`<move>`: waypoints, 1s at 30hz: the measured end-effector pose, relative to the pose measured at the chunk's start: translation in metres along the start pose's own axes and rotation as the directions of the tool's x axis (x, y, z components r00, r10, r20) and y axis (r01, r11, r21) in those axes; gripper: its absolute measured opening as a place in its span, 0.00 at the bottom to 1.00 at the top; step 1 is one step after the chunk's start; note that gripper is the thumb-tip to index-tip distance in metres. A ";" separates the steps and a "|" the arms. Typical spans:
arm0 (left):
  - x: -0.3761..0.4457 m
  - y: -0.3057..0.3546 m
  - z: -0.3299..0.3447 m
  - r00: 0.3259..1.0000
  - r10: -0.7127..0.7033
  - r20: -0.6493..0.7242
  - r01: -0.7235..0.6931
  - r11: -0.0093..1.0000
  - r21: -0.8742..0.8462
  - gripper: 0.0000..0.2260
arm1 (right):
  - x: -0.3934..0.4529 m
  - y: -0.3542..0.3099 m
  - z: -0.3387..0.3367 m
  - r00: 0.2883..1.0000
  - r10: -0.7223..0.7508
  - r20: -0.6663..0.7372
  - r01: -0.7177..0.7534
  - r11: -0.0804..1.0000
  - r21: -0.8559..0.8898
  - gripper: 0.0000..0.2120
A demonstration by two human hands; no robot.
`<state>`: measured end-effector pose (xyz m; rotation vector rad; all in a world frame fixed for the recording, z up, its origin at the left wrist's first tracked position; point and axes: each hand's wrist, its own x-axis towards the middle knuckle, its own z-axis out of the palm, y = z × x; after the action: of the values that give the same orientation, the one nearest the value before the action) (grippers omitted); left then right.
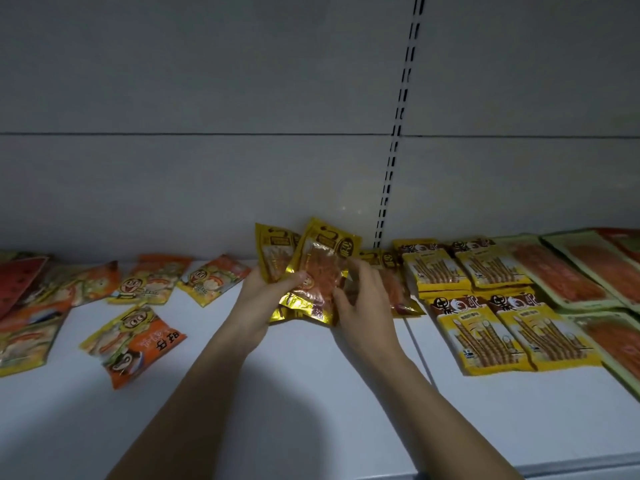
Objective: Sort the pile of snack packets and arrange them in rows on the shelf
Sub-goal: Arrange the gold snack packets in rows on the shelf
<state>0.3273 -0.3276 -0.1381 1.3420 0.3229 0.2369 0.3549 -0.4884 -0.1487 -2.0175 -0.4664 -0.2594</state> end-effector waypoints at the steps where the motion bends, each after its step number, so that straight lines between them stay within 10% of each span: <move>1: 0.001 0.002 -0.003 1.000 -0.006 -0.010 0.006 1.000 -0.020 0.12 | 0.002 0.000 0.000 1.000 0.018 -0.018 -0.017 1.000 0.009 0.20; 14: 0.005 0.007 -0.026 0.957 0.159 -0.243 -0.129 0.982 0.136 0.12 | 0.003 -0.006 0.016 0.983 0.037 0.178 0.024 0.944 -0.330 0.22; 18: 0.001 0.016 -0.042 0.927 0.119 -0.357 -0.141 0.989 -0.037 0.17 | -0.002 -0.001 0.021 0.966 -0.238 0.104 0.256 0.805 -0.535 0.18; 26: -0.005 0.016 -0.027 0.971 -0.045 -0.235 0.014 0.991 -0.134 0.08 | -0.009 0.006 0.025 0.923 -0.306 0.233 0.378 0.836 -0.398 0.15; 30: -0.014 0.014 -0.008 0.994 -0.027 -0.106 0.013 0.991 -0.130 0.10 | -0.006 -0.021 -0.001 0.998 -0.059 0.028 0.059 0.998 -0.026 0.13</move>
<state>0.3115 -0.3227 -0.1241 1.1995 0.4049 0.3086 0.3406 -0.4813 -0.1336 -2.0375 -0.5429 -0.2761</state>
